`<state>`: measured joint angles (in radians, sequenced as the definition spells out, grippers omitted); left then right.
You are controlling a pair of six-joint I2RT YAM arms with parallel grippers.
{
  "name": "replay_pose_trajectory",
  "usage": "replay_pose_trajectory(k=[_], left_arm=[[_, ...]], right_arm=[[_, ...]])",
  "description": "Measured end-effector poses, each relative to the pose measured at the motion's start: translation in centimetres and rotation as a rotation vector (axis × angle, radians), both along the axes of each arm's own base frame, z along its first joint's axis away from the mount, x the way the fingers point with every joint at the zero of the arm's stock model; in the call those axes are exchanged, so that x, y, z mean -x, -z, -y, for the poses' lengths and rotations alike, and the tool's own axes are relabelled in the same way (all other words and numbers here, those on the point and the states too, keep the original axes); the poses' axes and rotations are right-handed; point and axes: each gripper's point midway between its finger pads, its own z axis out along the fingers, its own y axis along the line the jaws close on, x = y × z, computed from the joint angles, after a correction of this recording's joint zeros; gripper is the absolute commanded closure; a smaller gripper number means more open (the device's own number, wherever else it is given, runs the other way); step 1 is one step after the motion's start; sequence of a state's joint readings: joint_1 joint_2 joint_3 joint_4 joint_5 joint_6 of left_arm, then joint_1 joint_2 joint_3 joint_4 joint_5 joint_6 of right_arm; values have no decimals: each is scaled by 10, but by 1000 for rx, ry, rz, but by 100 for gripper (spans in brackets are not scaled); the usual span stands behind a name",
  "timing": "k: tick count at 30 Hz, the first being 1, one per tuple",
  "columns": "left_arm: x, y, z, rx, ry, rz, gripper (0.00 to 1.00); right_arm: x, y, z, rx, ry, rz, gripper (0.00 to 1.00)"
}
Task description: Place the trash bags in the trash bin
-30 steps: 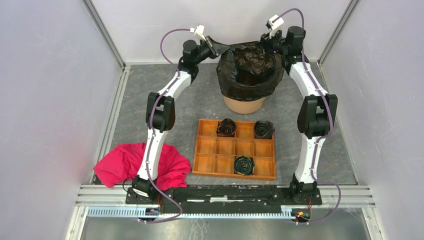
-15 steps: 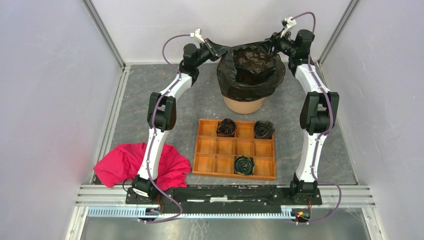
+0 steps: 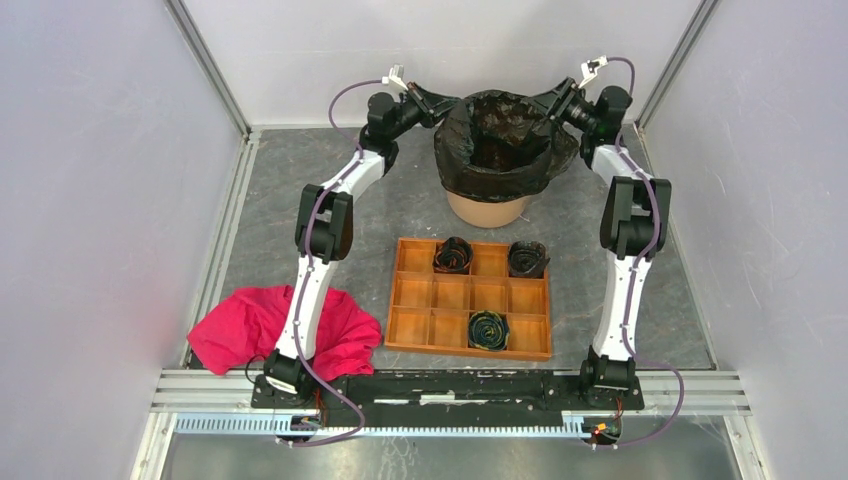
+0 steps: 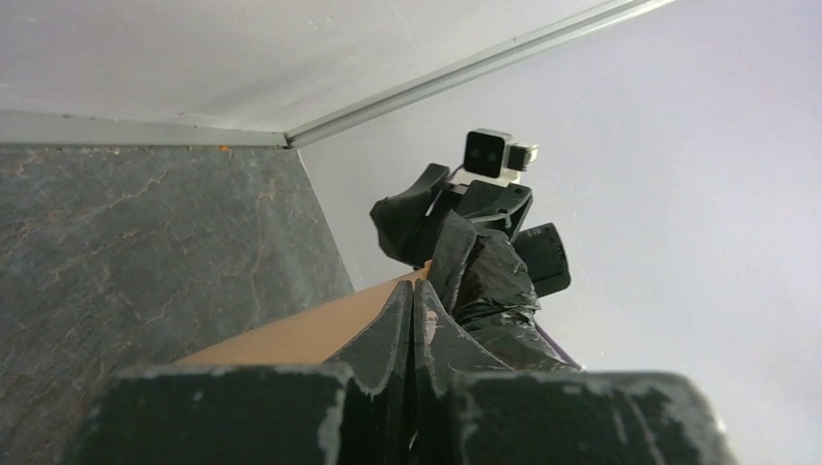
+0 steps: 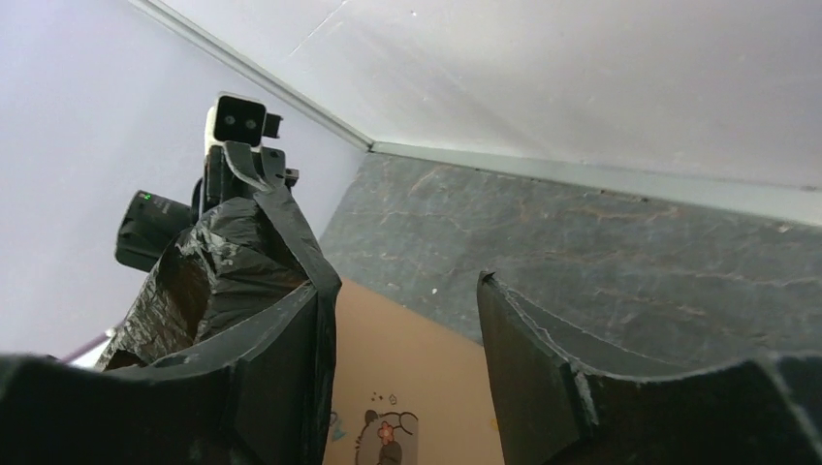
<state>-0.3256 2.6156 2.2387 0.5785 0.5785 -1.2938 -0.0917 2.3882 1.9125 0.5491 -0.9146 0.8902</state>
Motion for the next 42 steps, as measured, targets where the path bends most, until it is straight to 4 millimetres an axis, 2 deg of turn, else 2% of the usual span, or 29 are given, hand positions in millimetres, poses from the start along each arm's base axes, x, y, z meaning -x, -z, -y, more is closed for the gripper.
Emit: replay_pose_trajectory(k=[5,9,16,21,25,29,31,36,39,42], left_arm=[[-1,11,1,9,4,-49,98],[-2,22,1,5,4,-85,98],[0,81,-8,-45,-9,-239,98],[0,106,-16,-92,-24,-299,98],[-3,127,-28,-176,-49,-325,90],[0,151,-51,-285,-98,-379,73],[4,154,-65,-322,-114,-400,66],[20,133,-95,-338,-149,-413,47],[29,115,-107,-340,-163,-398,40],[37,91,-109,-331,-155,-365,37]], right_arm=[[3,21,-4,-99,-17,-122,33],[7,29,-7,-143,-33,-164,26],[18,57,-2,-156,-32,-203,11],[21,66,5,-130,-35,-193,7],[23,78,18,-83,-20,-199,2],[27,98,42,29,41,-266,2],[30,100,54,82,63,-283,2],[40,89,71,169,87,-281,2],[47,76,72,173,85,-260,2],[57,55,63,96,66,-239,2]])
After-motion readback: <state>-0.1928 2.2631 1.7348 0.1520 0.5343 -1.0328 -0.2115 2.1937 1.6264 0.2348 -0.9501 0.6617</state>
